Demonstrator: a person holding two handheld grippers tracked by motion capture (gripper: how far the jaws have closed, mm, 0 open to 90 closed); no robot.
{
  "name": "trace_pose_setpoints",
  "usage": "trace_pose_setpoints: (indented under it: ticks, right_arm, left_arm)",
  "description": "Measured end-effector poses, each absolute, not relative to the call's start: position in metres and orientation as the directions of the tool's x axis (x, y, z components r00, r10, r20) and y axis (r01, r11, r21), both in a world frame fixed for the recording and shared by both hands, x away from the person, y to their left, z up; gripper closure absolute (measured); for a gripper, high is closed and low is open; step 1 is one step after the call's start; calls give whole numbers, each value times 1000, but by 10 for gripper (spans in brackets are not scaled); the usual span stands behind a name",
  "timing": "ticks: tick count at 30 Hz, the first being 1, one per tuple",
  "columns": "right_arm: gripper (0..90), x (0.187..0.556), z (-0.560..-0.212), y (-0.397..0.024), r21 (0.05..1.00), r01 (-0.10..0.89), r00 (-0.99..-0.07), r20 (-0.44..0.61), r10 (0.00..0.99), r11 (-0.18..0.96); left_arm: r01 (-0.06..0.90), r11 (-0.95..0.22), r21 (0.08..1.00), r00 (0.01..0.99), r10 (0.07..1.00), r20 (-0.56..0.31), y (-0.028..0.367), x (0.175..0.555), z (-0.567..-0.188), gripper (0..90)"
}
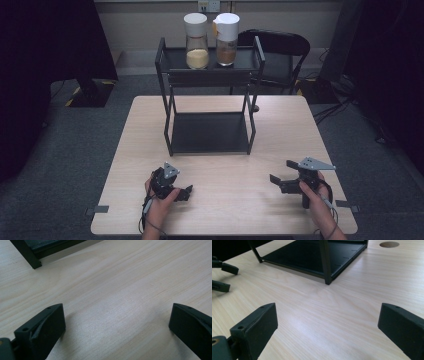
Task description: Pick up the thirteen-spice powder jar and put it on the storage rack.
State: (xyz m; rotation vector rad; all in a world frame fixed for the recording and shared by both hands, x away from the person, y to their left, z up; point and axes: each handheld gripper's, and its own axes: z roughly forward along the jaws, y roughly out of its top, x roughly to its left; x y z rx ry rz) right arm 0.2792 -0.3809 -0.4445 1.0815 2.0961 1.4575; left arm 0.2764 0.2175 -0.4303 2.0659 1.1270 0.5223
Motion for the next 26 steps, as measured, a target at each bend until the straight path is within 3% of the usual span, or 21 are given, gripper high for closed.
trace_pose_setpoints:
  ticks: [12, 18, 26]
  right_arm:
    - [17, 271, -450, -396, 893, 402, -621, 106, 777, 199]
    - [16, 268, -440, -394, 846, 402, -637, -16, 771, 350]
    - [14, 272, -428, -387, 755, 427, -670, -105, 735, 497]
  left_arm:
    - [554, -364, 749, 537, 843, 12, 218, 276, -430, 0]
    - [554, -363, 749, 537, 844, 12, 218, 276, -430, 0]
    - [555, -364, 748, 537, 844, 12, 217, 276, -430, 0]
